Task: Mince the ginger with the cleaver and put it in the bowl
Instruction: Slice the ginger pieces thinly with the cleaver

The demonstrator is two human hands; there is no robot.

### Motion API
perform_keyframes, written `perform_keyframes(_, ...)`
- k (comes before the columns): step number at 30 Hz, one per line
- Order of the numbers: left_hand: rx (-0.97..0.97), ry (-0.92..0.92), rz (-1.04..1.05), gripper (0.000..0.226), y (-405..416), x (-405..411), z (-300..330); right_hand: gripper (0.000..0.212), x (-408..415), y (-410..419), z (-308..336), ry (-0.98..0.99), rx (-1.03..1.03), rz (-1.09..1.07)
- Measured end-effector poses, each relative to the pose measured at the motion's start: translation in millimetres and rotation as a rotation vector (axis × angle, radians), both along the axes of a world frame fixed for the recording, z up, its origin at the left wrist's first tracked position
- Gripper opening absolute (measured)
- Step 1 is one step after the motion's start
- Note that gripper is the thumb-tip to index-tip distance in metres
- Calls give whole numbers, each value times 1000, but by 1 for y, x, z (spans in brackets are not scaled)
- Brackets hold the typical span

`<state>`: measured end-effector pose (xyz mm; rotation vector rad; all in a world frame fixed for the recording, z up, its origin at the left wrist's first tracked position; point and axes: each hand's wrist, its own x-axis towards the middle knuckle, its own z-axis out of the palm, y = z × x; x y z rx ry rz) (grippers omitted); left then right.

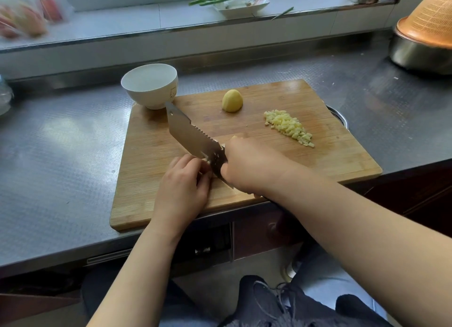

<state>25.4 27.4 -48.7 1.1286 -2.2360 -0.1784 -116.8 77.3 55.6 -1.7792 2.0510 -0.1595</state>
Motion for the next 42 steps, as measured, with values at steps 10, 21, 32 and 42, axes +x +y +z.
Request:
perform_keyframes(10, 57, -42, -17, 5, 3, -4, 5, 4, -39, 9, -10, -367, -35, -192)
perform_keyframes(21, -50, -237, -71, 58, 8, -15, 5, 6, -47, 9, -12, -680, -98, -251)
perform_keyframes(32, -139, -33, -98, 34, 4, -7, 9, 9, -56, 6, -13, -761, -114, -295)
perform_keyframes(42, -8, 166, -4, 8, -6, -6, 18, 9, -56, 6, -9, -624, -160, -239)
